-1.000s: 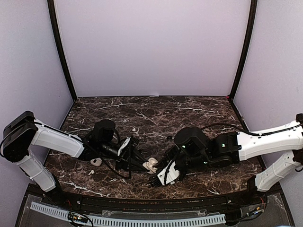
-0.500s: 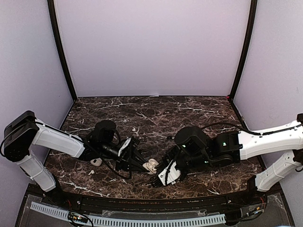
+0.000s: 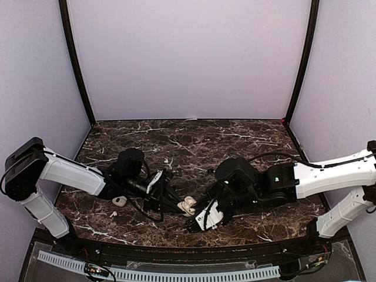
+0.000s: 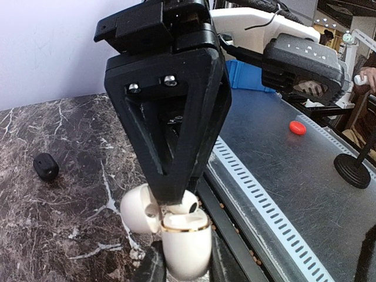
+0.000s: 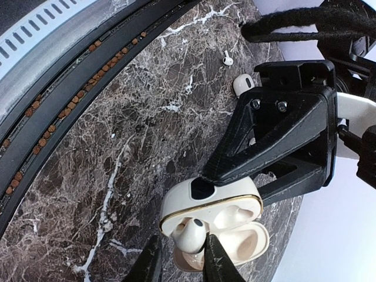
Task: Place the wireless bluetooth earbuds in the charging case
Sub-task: Pick up the left earbud from the right side groove of the charging case.
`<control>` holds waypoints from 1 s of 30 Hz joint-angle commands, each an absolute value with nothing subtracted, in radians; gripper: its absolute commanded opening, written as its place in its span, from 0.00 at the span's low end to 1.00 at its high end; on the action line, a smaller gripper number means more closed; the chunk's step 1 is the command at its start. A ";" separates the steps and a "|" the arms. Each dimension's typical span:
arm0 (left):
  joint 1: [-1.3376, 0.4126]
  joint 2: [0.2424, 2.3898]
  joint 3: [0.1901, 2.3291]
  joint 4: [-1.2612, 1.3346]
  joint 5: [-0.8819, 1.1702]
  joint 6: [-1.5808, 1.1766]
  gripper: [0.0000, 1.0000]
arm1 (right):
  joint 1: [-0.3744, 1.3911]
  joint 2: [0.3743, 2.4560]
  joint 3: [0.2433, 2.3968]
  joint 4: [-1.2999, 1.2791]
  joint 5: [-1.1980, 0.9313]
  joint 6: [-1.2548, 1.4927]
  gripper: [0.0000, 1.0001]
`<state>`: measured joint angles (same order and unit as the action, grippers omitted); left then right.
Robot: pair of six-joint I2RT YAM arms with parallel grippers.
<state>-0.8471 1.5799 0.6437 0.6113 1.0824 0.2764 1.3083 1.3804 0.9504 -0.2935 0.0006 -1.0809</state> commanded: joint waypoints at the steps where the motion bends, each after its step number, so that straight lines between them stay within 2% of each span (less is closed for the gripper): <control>1: -0.851 1.569 0.671 0.637 1.130 0.261 0.00 | 1.309 1.413 0.985 -0.312 0.008 -1.093 0.23; 4: -0.851 1.571 0.677 0.641 1.138 0.245 0.00 | 1.310 1.427 1.000 -0.319 0.001 -1.096 0.23; 11: -0.851 1.571 0.681 0.636 1.145 0.230 0.00 | 1.309 1.439 1.014 -0.325 -0.009 -1.099 0.07; 18: -0.851 1.570 0.686 0.556 1.136 0.286 0.00 | 1.310 1.404 1.016 -0.351 0.000 -1.087 0.00; 30: -0.851 1.586 0.717 0.471 1.130 0.347 0.00 | 1.295 1.325 0.999 -0.360 -0.022 -1.070 0.00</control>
<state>-0.8471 1.5837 0.6983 0.5129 1.1065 0.3233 1.3025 1.3624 0.9962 -0.3801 -0.0071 -1.0893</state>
